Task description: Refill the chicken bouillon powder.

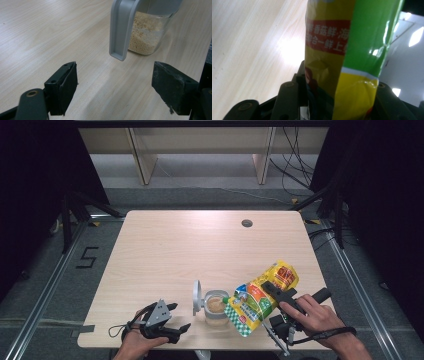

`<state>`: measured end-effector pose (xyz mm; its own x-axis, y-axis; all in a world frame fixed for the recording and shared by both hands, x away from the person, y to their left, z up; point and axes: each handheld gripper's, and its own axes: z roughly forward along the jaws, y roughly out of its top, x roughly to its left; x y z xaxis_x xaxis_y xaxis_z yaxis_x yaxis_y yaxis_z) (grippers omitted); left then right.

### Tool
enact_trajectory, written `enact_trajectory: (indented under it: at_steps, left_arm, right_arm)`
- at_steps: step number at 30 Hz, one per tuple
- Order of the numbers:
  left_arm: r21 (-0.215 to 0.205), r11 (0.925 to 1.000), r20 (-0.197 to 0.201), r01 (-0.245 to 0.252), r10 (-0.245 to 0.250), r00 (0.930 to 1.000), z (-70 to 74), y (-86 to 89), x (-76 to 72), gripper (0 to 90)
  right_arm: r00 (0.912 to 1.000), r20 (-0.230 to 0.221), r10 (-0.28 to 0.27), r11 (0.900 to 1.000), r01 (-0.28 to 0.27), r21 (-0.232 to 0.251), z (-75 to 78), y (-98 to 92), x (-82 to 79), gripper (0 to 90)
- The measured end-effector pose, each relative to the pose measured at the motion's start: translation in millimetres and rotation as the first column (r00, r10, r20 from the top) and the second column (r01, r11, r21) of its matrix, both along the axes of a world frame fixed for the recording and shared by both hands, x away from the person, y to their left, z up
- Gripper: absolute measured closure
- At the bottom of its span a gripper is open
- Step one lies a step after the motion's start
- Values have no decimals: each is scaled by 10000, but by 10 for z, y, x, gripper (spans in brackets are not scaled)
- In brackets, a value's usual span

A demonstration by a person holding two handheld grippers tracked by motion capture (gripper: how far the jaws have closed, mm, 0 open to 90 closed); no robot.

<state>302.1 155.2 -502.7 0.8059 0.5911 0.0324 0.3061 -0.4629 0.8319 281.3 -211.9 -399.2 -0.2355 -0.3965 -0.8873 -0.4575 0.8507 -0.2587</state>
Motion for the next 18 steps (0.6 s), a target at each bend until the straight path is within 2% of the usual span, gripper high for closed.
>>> enact_trajectory:
  at_steps: [1, 3, 4, 5, 6, 7, 8, 9, 11, 13, 14, 16, 17, 18]
  left_arm:
    - [-266, 9995, -248, -178, 172, 9995, -13, -17, -15, 205]
    - [-260, 9995, -248, -158, 152, 9996, -13, -17, -14, 205]
    - [28, 10000, -207, -82, 82, 9998, -5, -4, -5, 204]
    - [-167, 9998, -260, -104, 99, 9996, -7, -13, -13, 204]
    - [-168, 9997, -219, -149, 145, 9997, -9, -13, -14, 205]
    - [-128, 9998, -185, -143, 141, 9997, -5, -8, -13, 205]
    - [-128, 9998, -185, -143, 141, 9997, -5, -8, -13, 205]
    - [-65, 10000, -9, -14, 14, 10000, 0, -1, -1, 205]
    - [-85, 10000, -14, -13, 13, 10000, -4, -4, 1, 205]
    - [-149, 9998, -216, -153, 150, 9997, -9, -13, -13, 204]
    - [19, 10000, -208, -86, 86, 9997, -4, -3, -5, 205]
    - [-10, 9999, -206, -101, 101, 9997, -6, -5, -6, 205]
    - [-256, 9995, -241, -204, 198, 9995, -15, -19, -16, 204]
    - [-178, 9997, -227, -183, 179, 9996, -15, -15, -12, 205]
  right_arm:
    - [9999, -113, -17, 9998, 19, 210, -15, -15, -2, 611]
    - [9999, -162, 13, 9994, -7, 344, -30, -26, -3, 612]
    - [9996, -277, 49, 9987, -35, 506, -75, -42, -4, 613]
    - [9994, -348, 18, 9975, 6, 703, -100, -57, -9, 614]
    - [9984, -565, -78, 9945, 136, 1039, -133, -77, -13, 615]
    - [9984, -550, 151, 9936, -89, 1123, -128, -84, -3, 615]
    - [9984, -550, 151, 9936, -89, 1123, -128, -84, -3, 615]
    - [9977, -674, 112, 9899, -15, 1420, -149, -102, -3, 617]
    - [9937, -1111, -139, 9738, 387, 2242, -225, -153, -13, 625]
    - [9932, -1158, 89, 9682, 203, 2492, -248, -174, -3, 631]
    - [9899, -1416, -84, 9586, 483, 2808, -278, -193, -12, 633]
    - [9911, -1332, 58, 9581, 326, 2844, -283, -201, -5, 634]
    - [9905, -1374, -3, 9469, 444, 3183, -301, -235, -8, 638]
    - [9867, -1618, -118, 9319, 695, 3559, -336, -251, -10, 639]
